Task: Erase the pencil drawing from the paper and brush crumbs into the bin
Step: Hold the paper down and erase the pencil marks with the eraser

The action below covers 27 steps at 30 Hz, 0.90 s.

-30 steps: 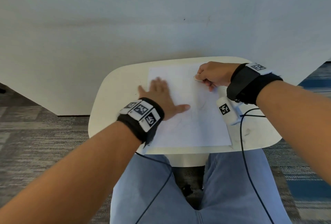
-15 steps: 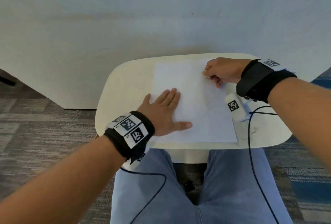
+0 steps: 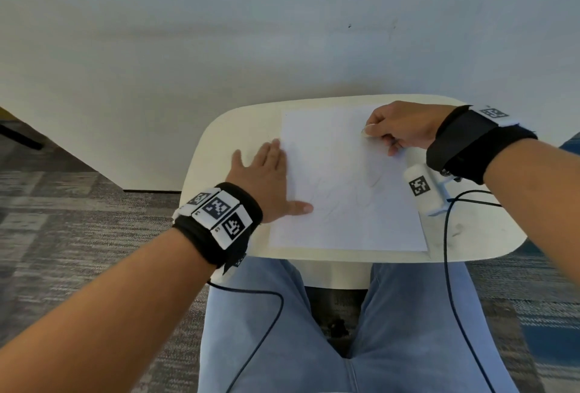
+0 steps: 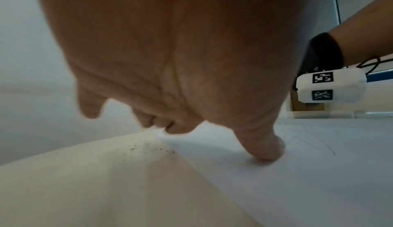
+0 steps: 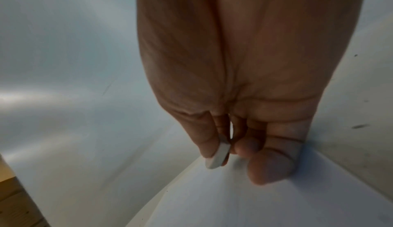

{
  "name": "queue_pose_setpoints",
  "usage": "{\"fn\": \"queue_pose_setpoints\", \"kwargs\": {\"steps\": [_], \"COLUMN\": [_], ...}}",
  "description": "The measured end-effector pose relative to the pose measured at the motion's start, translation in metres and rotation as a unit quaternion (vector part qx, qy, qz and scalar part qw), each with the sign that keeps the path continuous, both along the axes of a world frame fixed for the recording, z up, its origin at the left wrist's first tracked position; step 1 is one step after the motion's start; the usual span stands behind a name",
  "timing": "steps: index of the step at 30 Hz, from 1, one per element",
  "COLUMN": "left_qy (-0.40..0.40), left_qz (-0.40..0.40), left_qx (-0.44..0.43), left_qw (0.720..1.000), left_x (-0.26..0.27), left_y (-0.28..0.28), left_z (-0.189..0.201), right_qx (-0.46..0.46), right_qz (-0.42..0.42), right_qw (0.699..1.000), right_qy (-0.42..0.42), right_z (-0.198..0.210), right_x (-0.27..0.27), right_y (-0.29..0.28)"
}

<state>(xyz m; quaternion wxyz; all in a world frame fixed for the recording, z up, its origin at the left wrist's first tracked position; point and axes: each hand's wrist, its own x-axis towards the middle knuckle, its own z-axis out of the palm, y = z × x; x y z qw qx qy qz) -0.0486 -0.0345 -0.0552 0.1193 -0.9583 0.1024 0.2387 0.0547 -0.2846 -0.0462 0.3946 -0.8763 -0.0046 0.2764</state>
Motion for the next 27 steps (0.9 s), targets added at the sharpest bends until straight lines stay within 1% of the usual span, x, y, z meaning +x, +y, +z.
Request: {"fn": "queue_pose_setpoints", "kwargs": {"steps": [2, 3, 5, 7, 8, 10, 12, 13, 16, 17, 18, 20, 21, 22, 25, 26, 27], "left_qy": [0.003, 0.008, 0.011, 0.001, -0.007, -0.021, -0.025, -0.027, -0.021, -0.020, -0.020, -0.017, -0.015, -0.015, -0.015, -0.015, -0.015], "left_qz": [-0.049, -0.058, -0.059, -0.056, -0.055, -0.056, -0.059, -0.061, -0.060, -0.058, -0.057, -0.049, -0.042, -0.037, -0.037, -0.038, -0.037], "left_qx": [-0.064, -0.094, -0.139, -0.168, -0.178, -0.187, -0.189, -0.187, -0.189, -0.190, -0.190, -0.194, -0.201, -0.209, -0.211, -0.208, -0.205], "left_qw": [0.997, 0.994, 0.988, 0.984, 0.983, 0.980, 0.980, 0.980, 0.980, 0.980, 0.980, 0.980, 0.978, 0.977, 0.977, 0.977, 0.978], "left_x": [0.002, 0.003, 0.007, 0.011, 0.011, 0.012, 0.012, 0.012, 0.013, 0.014, 0.014, 0.014, 0.013, 0.013, 0.012, 0.012, 0.012], "left_y": [0.000, 0.000, 0.001, 0.002, 0.002, 0.003, 0.002, 0.003, 0.004, 0.004, 0.004, 0.004, 0.004, 0.004, 0.002, 0.002, 0.002], "left_z": [-0.001, -0.003, -0.008, -0.011, -0.010, -0.008, -0.008, -0.009, -0.010, -0.011, -0.012, -0.015, -0.017, -0.018, -0.019, -0.018, -0.017], "right_qx": [-0.068, -0.092, -0.089, -0.069, -0.070, -0.080, -0.077, -0.073, -0.085, -0.091, -0.094, -0.097, -0.093, -0.086, -0.087, -0.091, -0.092], "right_qz": [0.058, 0.091, 0.153, 0.202, 0.213, 0.211, 0.199, 0.206, 0.274, 0.279, 0.263, 0.204, 0.186, 0.186, 0.265, 0.279, 0.270], "right_qw": [0.994, 0.987, 0.972, 0.961, 0.957, 0.953, 0.955, 0.955, 0.945, 0.944, 0.946, 0.955, 0.957, 0.958, 0.947, 0.943, 0.945], "right_qy": [-0.058, -0.096, -0.151, -0.176, -0.184, -0.201, -0.205, -0.199, -0.156, -0.154, -0.164, -0.195, -0.203, -0.201, -0.160, -0.155, -0.163], "right_z": [0.002, 0.004, 0.006, 0.004, 0.002, -0.002, -0.005, -0.005, -0.003, -0.002, -0.002, -0.003, -0.005, -0.006, -0.004, -0.003, -0.003], "right_x": [-0.005, -0.011, -0.026, -0.037, -0.040, -0.043, -0.045, -0.047, -0.052, -0.051, -0.048, -0.041, -0.041, -0.043, -0.053, -0.053, -0.050], "right_y": [0.009, 0.017, 0.038, 0.057, 0.065, 0.074, 0.078, 0.080, 0.081, 0.081, 0.080, 0.078, 0.078, 0.079, 0.081, 0.081, 0.080]}}
